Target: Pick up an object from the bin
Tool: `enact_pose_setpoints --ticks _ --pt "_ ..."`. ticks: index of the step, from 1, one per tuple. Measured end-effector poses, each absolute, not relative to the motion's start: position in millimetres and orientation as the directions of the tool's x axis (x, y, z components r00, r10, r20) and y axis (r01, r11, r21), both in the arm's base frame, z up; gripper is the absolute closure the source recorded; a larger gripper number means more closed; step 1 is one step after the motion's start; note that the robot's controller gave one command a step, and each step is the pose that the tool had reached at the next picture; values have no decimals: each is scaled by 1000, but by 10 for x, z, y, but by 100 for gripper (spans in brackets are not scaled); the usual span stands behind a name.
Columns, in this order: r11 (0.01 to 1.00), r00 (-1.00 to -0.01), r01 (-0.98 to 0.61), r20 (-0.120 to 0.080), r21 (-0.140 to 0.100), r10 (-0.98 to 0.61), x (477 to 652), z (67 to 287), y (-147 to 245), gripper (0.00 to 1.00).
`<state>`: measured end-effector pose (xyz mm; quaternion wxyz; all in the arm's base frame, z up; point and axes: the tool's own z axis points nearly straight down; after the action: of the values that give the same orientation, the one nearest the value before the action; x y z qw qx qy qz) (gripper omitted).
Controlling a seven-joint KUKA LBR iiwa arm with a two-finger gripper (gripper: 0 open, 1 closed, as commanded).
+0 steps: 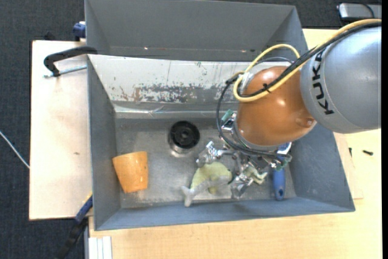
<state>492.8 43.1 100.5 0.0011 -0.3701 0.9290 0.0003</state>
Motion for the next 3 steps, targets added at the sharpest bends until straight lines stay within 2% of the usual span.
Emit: enact_pose_setpoints --ticks 1,2,3 --pt "661 -661 -750 -4 -2 -750 4921 713 623 0" --pt "662 -662 -749 -4 -1 -749 4929 721 632 0" --pt "662 -662 -749 -9 -3 -749 4943 732 643 100"
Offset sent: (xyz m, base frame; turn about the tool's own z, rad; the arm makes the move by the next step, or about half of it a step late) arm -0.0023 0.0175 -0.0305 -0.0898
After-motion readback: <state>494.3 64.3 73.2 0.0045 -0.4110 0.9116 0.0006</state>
